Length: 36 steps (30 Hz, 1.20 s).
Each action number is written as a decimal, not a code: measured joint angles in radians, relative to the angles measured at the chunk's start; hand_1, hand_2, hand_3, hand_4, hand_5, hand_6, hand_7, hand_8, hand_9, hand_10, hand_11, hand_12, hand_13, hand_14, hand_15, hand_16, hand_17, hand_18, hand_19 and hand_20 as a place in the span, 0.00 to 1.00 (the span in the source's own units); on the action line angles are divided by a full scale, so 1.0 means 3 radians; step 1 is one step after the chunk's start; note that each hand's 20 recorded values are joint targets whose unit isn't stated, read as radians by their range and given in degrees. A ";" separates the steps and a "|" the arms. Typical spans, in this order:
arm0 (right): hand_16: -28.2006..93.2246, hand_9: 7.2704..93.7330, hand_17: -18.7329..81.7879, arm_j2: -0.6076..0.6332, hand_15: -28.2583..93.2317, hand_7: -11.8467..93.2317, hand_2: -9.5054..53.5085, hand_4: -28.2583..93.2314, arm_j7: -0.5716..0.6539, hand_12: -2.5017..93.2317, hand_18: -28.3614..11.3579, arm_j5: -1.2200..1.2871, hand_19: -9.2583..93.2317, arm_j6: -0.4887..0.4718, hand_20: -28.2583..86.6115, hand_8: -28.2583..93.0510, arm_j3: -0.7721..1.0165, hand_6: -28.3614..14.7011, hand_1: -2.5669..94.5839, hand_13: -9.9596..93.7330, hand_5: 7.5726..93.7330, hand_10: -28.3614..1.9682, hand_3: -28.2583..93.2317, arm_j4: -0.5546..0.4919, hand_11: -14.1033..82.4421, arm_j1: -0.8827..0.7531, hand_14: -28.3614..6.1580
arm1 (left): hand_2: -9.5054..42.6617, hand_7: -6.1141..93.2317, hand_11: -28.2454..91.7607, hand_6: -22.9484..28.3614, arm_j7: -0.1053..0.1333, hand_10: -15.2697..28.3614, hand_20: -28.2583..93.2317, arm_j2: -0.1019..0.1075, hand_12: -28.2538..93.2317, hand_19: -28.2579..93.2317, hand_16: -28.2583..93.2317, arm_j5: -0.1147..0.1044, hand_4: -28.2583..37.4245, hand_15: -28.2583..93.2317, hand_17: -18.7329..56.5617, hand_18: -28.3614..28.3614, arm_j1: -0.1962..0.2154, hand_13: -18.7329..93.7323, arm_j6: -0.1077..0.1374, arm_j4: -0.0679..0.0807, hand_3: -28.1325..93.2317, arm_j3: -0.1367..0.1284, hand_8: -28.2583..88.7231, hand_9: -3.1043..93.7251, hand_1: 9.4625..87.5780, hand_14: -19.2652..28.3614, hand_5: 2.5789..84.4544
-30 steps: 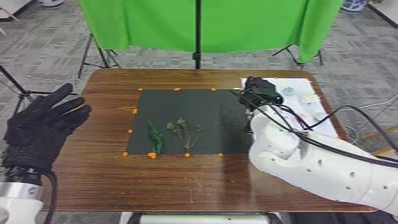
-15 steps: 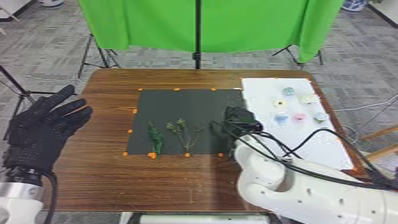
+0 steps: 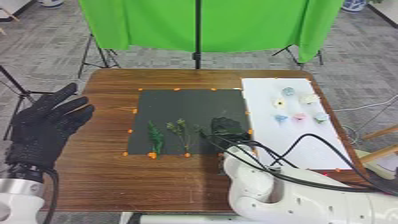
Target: Arrange flowers
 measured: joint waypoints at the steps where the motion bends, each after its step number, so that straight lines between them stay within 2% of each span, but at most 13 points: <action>1: 0.38 1.00 0.69 -0.0015 0.75 0.32 0.00 0.02 0.0005 0.23 0.16 0.0004 1.00 0.0000 0.55 0.36 -0.0014 0.57 0.58 0.96 0.94 0.63 0.84 0.0014 0.51 0.0018 0.67 | 0.33 0.21 0.48 0.65 -0.0003 0.84 0.34 0.0000 0.33 0.75 0.16 0.0000 0.03 0.65 0.16 0.96 -0.0010 0.38 0.0000 0.0001 0.87 0.0006 0.16 0.38 0.16 0.99 0.41; 12: 0.38 1.00 0.69 -0.0163 0.75 0.33 0.00 0.02 0.0100 0.22 0.16 0.0048 1.00 0.0004 0.55 0.35 -0.0101 0.58 0.58 0.96 0.92 0.63 0.84 0.0190 0.53 0.0161 0.68 | 0.34 0.21 0.47 0.65 -0.0009 0.84 0.34 0.0003 0.33 0.75 0.16 0.0003 0.03 0.65 0.16 0.96 -0.0040 0.38 -0.0004 0.0007 0.87 0.0027 0.16 0.38 0.16 0.99 0.42; 36: 0.38 1.00 0.70 -0.0199 0.75 0.33 0.00 0.01 0.0240 0.20 0.15 -0.0085 1.00 0.0047 0.55 0.31 -0.0177 0.61 0.53 0.97 0.91 0.64 0.79 0.0180 0.54 0.0184 0.68 | 0.34 0.21 0.48 0.65 -0.0042 0.84 0.34 0.0002 0.33 0.75 0.16 0.0007 0.03 0.65 0.16 0.96 -0.0043 0.38 -0.0004 0.0010 0.87 0.0028 0.16 0.38 0.16 0.99 0.42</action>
